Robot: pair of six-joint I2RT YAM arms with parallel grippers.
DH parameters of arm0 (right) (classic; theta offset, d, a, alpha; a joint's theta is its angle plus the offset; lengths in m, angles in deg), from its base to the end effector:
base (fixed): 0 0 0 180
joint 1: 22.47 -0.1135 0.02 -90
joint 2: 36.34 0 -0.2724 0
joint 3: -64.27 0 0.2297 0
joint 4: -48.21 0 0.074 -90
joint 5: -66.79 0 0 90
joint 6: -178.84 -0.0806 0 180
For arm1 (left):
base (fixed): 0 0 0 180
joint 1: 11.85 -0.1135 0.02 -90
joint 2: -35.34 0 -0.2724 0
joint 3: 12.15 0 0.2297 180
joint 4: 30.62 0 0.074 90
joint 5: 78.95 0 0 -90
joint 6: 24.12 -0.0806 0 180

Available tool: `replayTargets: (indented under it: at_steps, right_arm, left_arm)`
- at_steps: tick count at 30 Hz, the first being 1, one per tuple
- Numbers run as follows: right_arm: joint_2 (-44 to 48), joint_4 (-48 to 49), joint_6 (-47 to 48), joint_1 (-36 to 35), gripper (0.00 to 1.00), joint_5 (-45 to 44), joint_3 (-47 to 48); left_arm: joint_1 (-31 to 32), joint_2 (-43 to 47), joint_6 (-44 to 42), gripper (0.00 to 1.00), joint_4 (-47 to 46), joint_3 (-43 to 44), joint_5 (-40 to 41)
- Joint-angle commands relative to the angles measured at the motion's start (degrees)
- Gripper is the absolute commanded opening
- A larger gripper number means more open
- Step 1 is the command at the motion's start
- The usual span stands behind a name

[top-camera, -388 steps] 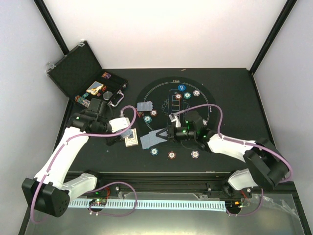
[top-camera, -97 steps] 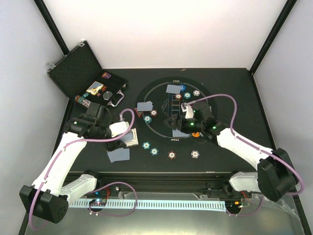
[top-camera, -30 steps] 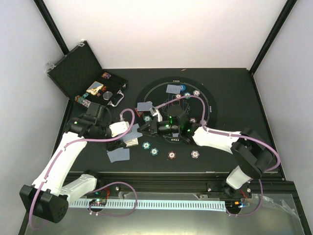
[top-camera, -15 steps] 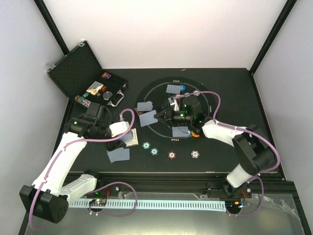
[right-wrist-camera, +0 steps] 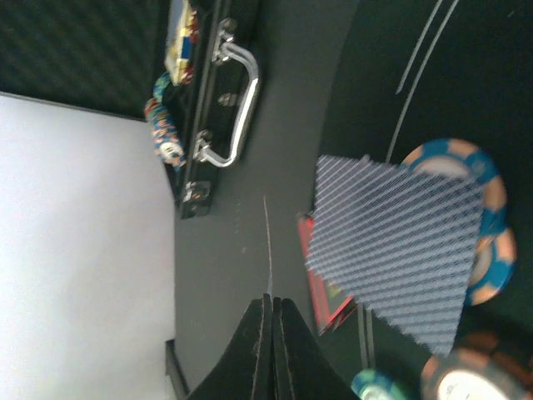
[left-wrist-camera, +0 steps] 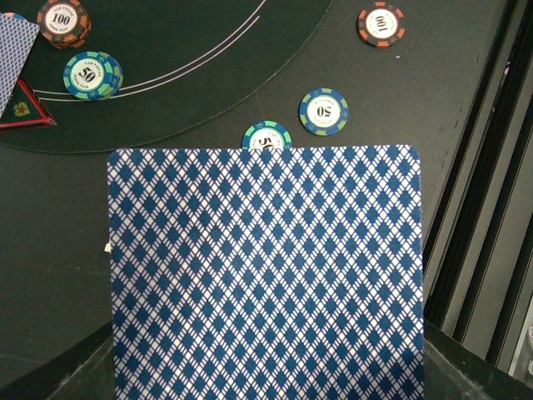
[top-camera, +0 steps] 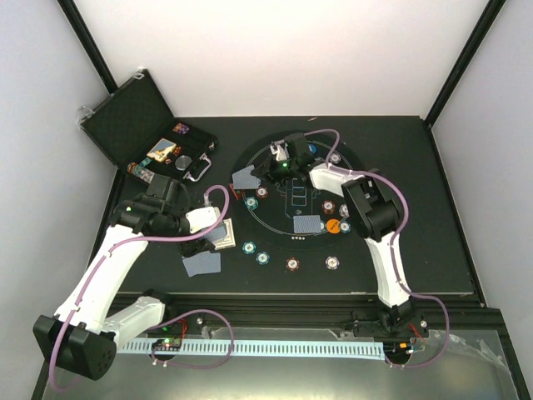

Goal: Distribute texas hold em gaming equipment

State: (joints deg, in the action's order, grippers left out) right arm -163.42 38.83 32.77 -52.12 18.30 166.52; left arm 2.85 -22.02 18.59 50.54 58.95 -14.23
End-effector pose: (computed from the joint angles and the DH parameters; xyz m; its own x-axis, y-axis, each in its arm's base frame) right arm 0.4114 0.2957 0.1588 -0.9753 0.1598 -0.1524 -0.0672 0.4427 0.8942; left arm 0.1389 -0.0720 0.2618 -0.3206 0.7710 -0.5502 0.9195 0.3929 0.0147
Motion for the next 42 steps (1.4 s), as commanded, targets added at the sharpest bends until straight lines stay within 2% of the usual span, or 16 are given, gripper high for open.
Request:
replayTargets:
  at_steps: [1,3,8,12,18,24,29,32,38,42]
  right_arm:
    - [-4.92,-10.36,3.76,0.38,0.01,-3.21,8.20]
    - [-6.20,-12.78,4.49,0.47,0.06,-3.62,10.34]
    - [-2.72,-17.07,8.30,0.55,0.37,-6.54,9.07]
    - [4.97,-16.00,9.54,0.56,0.48,-8.56,3.09]
    - [19.14,-5.83,5.88,-1.71,0.70,-6.46,-11.70]
    - [28.19,8.15,-1.92,-10.40,0.85,-2.76,-25.48]
    - [31.20,23.81,-11.37,-17.63,0.89,-2.01,-35.39]
    - [31.54,29.29,-14.48,-20.83,0.90,-2.48,-38.12]
    - [32.35,33.04,-17.03,-22.91,0.89,-4.04,-41.37]
    - [33.45,30.37,-15.82,-22.92,0.88,-4.98,-42.10]
  left_arm:
    - [-0.20,0.40,0.43,0.02,0.07,1.25,-0.10]
    - [-0.20,0.49,0.28,0.02,0.13,1.26,0.03]
    - [-0.20,0.73,0.27,0.02,0.12,1.25,-0.02]
    - [-0.20,0.98,0.38,0.02,-0.08,1.05,-0.18]
    - [-0.20,1.10,0.57,0.02,-0.36,0.89,-0.40]
    - [-0.20,0.85,0.75,0.02,-1.10,0.35,-0.39]
    - [-0.20,0.55,0.71,0.02,-1.53,0.25,-0.41]
    - [-0.20,0.38,0.71,0.02,-1.68,0.12,-0.45]
    - [-0.20,0.18,0.54,0.02,-1.85,0.05,-0.46]
    - [-0.19,0.17,0.53,0.02,-1.76,0.02,-0.41]
